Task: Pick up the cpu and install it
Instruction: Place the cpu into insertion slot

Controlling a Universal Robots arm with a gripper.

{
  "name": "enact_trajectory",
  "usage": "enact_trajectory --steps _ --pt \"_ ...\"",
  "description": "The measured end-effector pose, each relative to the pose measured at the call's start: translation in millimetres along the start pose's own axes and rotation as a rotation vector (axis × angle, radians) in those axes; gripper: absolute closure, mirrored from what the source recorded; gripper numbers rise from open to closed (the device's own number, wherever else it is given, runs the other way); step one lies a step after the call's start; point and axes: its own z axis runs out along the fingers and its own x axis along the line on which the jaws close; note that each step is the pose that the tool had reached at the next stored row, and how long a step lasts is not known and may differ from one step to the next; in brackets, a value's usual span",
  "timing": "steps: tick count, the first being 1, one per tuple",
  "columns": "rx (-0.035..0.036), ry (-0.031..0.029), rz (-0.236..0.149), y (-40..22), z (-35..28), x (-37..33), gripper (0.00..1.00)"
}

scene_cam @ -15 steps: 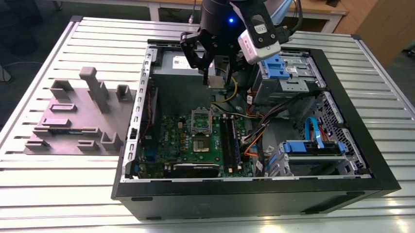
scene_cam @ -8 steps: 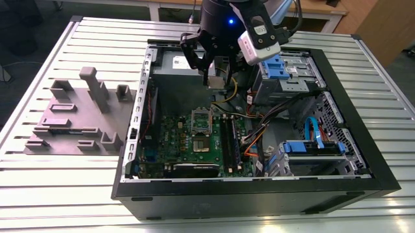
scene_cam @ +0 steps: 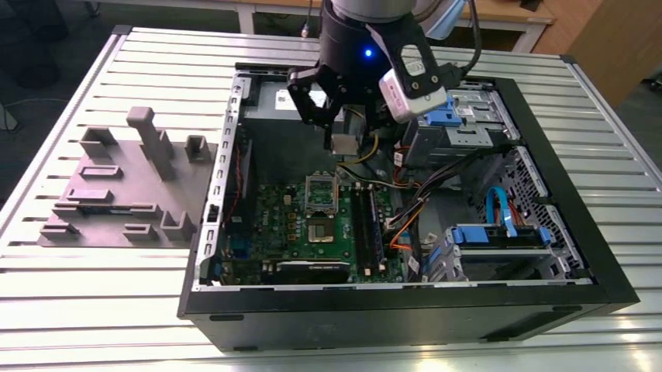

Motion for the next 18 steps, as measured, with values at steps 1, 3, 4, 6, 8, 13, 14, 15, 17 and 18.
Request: enact_trajectory --steps 1,3,4,6,8,13,14,15,17,18 --pt "0.0001 0.0000 0.000 -2.0 1.8 0.0 0.53" --pt "0.0000 0.0000 0.000 -4.6 5.4 -0.1 0.53" --pt "-0.0001 0.0000 0.000 -5.5 7.2 -0.1 0.53" --pt "0.0002 0.0001 0.000 -6.6 10.6 -0.1 0.53" --pt "0.0000 0.0000 0.000 -7.8 14.5 -0.1 0.53" --pt "0.0001 0.0000 0.000 -10.0 23.4 -0.2 0.53" --pt "0.0001 0.0000 0.000 -10.4 25.2 -0.1 0.53" --pt "0.0000 0.0000 0.000 -10.6 27.1 -0.1 0.53" --pt "0.0000 0.0000 0.000 -11.0 30.7 -0.1 0.53" --pt "0.0001 0.0000 0.000 -11.1 32.5 -0.1 0.53"
